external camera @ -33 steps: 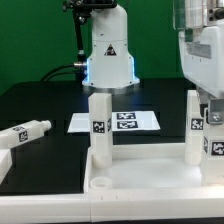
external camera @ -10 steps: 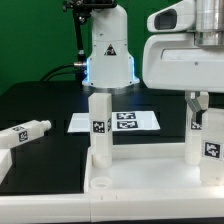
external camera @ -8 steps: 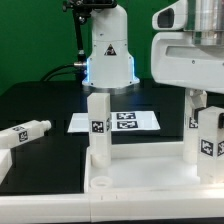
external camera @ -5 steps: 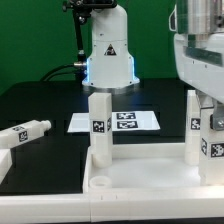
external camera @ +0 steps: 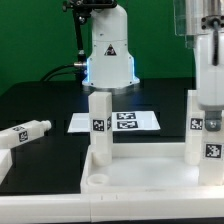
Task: Assemble desk
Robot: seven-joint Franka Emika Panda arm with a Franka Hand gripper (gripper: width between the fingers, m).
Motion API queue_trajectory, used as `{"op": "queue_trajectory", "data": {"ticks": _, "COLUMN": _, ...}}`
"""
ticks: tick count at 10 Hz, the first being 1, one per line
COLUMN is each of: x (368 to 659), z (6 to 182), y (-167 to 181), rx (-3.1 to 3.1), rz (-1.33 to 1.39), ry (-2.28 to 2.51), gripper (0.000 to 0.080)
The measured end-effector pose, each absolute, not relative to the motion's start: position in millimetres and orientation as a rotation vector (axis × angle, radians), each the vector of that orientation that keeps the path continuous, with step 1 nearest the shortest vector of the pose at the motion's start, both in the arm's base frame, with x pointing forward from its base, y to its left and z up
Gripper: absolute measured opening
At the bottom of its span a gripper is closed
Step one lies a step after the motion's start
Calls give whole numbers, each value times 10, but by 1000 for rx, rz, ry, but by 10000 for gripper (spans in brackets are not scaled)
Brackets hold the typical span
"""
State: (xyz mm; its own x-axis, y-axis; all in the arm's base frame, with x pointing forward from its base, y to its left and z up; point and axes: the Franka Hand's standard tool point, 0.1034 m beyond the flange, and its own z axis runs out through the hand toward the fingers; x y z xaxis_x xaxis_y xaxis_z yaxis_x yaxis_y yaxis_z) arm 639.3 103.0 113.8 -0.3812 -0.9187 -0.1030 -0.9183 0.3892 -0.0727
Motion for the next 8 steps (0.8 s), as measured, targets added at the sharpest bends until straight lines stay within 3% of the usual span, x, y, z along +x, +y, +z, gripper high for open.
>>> {"op": "queue_trajectory", "data": {"ticks": 2, "x": 6395, "z": 1143, "y": 1007, "rx": -1653, "rz": -11, "ry": 2524, "gripper": 286}}
{"op": "queue_trajectory", "data": {"ticks": 3, "x": 6401, "z": 1150, "y": 1024, "rx": -1654, "rz": -15, "ry": 2519, "gripper": 381}}
{"op": "queue_trajectory", "data": {"ticks": 4, "x": 6419, "z": 1207, "y": 1071, "rx": -1667, "rz": -21, "ry": 2496, "gripper": 381}}
{"op": "queue_trajectory", "data": {"ticks": 5, "x": 6453, "z": 1343, "y": 1078, "rx": -1696, "rz": -20, "ry": 2452, "gripper": 554}}
{"op": "queue_trajectory", "data": {"ticks": 6, "x": 6515, "z": 1515, "y": 992, "rx": -1701, "rz": -25, "ry": 2418, "gripper": 634}}
{"op": "queue_trajectory", "data": {"ticks": 8, "x": 6531, "z": 1549, "y": 987, "rx": -1680, "rz": -27, "ry": 2427, "gripper": 645}}
